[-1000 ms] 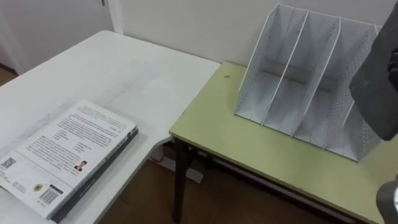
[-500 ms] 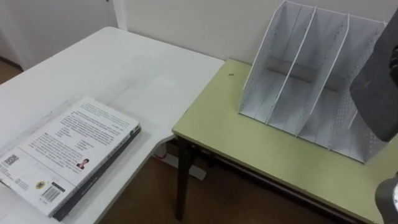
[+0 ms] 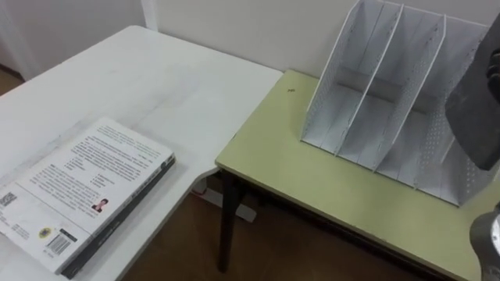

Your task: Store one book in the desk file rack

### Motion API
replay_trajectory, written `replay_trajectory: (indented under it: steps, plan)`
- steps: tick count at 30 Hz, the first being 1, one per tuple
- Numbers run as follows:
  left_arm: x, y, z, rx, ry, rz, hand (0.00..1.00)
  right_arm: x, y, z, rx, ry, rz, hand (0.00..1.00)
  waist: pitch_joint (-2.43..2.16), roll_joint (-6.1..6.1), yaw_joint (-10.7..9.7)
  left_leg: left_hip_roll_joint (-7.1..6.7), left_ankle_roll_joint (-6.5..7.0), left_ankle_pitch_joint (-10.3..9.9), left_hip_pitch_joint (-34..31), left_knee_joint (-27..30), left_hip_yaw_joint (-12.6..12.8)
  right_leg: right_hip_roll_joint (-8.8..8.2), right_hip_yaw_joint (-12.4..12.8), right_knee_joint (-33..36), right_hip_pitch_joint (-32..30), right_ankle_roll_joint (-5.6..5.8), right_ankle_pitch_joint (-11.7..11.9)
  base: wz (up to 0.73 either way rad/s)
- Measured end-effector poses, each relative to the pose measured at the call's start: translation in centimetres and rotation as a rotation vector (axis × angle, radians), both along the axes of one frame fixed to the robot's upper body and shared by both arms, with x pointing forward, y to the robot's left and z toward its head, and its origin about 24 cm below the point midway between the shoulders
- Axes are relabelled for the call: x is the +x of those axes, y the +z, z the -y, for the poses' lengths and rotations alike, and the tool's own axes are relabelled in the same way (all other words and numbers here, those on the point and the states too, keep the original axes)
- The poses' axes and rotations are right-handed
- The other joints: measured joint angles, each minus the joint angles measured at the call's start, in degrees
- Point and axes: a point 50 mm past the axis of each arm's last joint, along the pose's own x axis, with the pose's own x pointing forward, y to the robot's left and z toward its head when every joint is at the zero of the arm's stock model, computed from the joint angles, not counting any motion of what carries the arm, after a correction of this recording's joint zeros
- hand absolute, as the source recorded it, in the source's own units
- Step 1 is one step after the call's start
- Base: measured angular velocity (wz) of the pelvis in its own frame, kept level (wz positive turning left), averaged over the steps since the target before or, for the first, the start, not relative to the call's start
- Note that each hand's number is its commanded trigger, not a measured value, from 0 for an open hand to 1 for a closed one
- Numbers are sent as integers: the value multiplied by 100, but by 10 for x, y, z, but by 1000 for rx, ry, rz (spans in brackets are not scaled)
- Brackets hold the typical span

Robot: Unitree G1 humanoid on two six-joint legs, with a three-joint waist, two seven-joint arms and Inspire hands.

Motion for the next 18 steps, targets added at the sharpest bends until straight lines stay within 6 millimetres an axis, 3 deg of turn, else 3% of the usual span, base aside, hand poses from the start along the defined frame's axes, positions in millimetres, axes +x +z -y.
replay_trajectory:
  steps: [9, 18]
  plan:
    - [0, 0, -1, -4, 1, -3, 0, 10, 7, 8, -30, -18, -7, 100, -6, -3, 10, -6, 0, 1, 4, 3, -58, -50, -91, -22, 14, 1, -1, 5]
    - [4, 0, -1, -16, -3, -16, 0, 18, -11, 23, -38, -68, -119, 100, -12, -17, 98, -3, -1, 2, 8, 7, -55, -49, -86, 6, 39, 1, -1, -1]
